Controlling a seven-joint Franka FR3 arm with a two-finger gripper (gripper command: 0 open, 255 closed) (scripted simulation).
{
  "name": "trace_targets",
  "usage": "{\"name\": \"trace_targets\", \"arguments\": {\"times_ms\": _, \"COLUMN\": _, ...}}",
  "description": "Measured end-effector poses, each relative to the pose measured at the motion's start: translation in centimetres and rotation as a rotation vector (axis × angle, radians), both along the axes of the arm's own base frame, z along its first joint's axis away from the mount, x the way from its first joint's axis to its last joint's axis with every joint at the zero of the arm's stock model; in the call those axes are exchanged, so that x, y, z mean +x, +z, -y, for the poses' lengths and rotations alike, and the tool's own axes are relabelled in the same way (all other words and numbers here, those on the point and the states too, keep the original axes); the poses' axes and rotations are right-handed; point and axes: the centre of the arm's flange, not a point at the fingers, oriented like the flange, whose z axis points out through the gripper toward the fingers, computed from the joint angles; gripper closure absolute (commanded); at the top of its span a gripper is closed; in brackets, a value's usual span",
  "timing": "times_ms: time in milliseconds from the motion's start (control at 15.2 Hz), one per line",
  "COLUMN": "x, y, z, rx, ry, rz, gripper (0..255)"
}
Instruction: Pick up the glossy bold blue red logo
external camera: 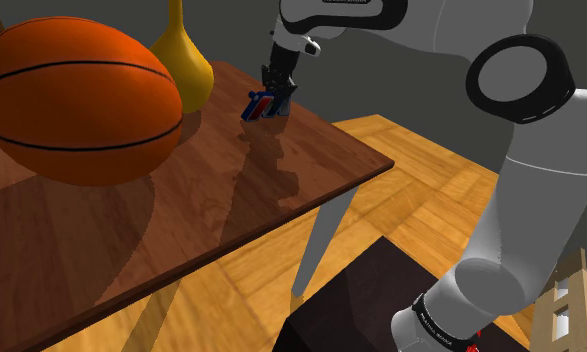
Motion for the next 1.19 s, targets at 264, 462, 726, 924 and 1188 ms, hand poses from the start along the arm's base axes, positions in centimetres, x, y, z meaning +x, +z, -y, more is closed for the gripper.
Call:
{"name": "trace_targets", "arguments": {"times_ms": 264, "x": 0.0, "y": 0.0, "z": 0.0, "rx": 0.000, "ry": 0.000, "rz": 0.000, "gripper": 255}}
{"name": "trace_targets", "arguments": {"times_ms": 462, "x": -0.1, "y": 0.2, "z": 0.0, "rx": 0.000, "ry": 0.000, "rz": 0.000, "gripper": 255}}
{"name": "trace_targets", "arguments": {"times_ms": 726, "x": 0.0, "y": 2.1, "z": -0.1, "rx": 0.000, "ry": 0.000, "rz": 0.000, "gripper": 255}}
{"name": "trace_targets", "arguments": {"times_ms": 924, "x": 0.0, "y": 3.7, "z": 0.0, "rx": 0.000, "ry": 0.000, "rz": 0.000, "gripper": 255}}
{"name": "trace_targets", "arguments": {"times_ms": 1188, "x": 0.1, "y": 5.7, "z": 0.1, "rx": 0.000, "ry": 0.000, "rz": 0.000, "gripper": 255}}
